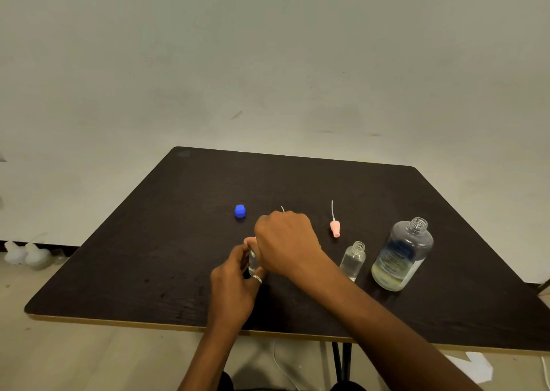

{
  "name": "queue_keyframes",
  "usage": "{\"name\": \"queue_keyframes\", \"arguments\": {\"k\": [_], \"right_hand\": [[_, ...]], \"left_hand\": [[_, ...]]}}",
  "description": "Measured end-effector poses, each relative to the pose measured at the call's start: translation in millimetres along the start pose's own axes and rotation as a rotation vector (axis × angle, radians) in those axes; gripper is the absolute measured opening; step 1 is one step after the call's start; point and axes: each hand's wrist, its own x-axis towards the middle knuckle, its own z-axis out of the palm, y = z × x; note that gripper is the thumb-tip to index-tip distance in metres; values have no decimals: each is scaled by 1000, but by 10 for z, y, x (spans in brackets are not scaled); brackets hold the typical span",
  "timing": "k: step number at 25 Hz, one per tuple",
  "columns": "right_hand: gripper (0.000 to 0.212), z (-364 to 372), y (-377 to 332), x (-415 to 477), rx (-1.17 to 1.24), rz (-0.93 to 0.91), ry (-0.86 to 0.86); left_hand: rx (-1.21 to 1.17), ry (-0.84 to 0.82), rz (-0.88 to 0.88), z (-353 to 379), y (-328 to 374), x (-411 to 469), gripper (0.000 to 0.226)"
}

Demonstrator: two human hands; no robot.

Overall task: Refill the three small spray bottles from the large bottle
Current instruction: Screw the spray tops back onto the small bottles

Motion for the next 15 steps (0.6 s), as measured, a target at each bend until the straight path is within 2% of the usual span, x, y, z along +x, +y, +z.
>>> {"name": "queue_keyframes", "arguments": {"k": [6, 11, 15], "right_hand": [[40, 68, -86, -9, 1, 117, 31], [49, 35, -54, -37, 91, 114, 27], [70, -123, 100, -114, 209, 173, 106]], "left_hand": [[-5, 17, 20, -11, 9, -7, 39], [-10, -6, 39, -14, 26, -25, 40], [-42, -36, 11, -38, 57, -39, 47]]}}
